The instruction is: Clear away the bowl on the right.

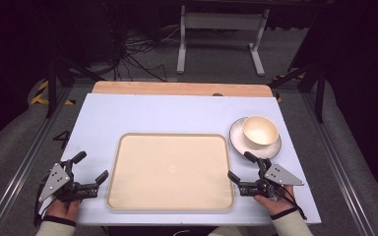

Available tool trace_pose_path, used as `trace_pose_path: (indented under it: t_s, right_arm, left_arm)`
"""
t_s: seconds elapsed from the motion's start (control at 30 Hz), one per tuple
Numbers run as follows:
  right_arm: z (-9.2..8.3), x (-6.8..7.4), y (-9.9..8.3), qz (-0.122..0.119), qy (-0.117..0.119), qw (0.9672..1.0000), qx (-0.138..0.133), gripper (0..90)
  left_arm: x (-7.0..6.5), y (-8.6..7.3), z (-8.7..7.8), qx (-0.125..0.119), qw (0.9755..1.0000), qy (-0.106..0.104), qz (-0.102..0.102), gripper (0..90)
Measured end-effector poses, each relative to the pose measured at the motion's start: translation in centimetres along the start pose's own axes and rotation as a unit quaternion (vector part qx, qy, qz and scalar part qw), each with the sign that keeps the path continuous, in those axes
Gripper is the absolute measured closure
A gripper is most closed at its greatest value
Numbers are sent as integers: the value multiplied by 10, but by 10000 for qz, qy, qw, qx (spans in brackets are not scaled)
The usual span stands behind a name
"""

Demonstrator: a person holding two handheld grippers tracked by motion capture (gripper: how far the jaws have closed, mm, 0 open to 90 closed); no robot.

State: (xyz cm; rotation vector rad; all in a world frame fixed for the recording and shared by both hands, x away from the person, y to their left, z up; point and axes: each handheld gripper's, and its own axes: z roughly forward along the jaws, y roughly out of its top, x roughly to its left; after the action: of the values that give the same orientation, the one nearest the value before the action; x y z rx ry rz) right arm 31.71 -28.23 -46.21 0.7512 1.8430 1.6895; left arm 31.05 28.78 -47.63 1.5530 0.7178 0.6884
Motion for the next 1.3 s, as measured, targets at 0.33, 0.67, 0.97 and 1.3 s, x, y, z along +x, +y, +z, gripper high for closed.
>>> trace_pose_path:
  t_s: [0.33, 0.67, 0.97, 1.3]
  right_arm:
    - [1, 0, 0, 54, -10, 10000, 24, 117]
    - [2, -1, 5, 191, 79, 9984, 525, 174]
    - [3, -3, 30, 71, 32, 9992, 390, 175]
    - [10, -6, 55, 26, 143, 9990, 417, 187]
  left_arm:
    - [0, 0, 0, -8, 10000, -2, -18, 2]
    - [0, 0, 0, -21, 10000, -5, -17, 2]
    - [0, 0, 0, -22, 10000, -5, -24, 2]
    - [0, 0, 0, -27, 10000, -7, -21, 2]
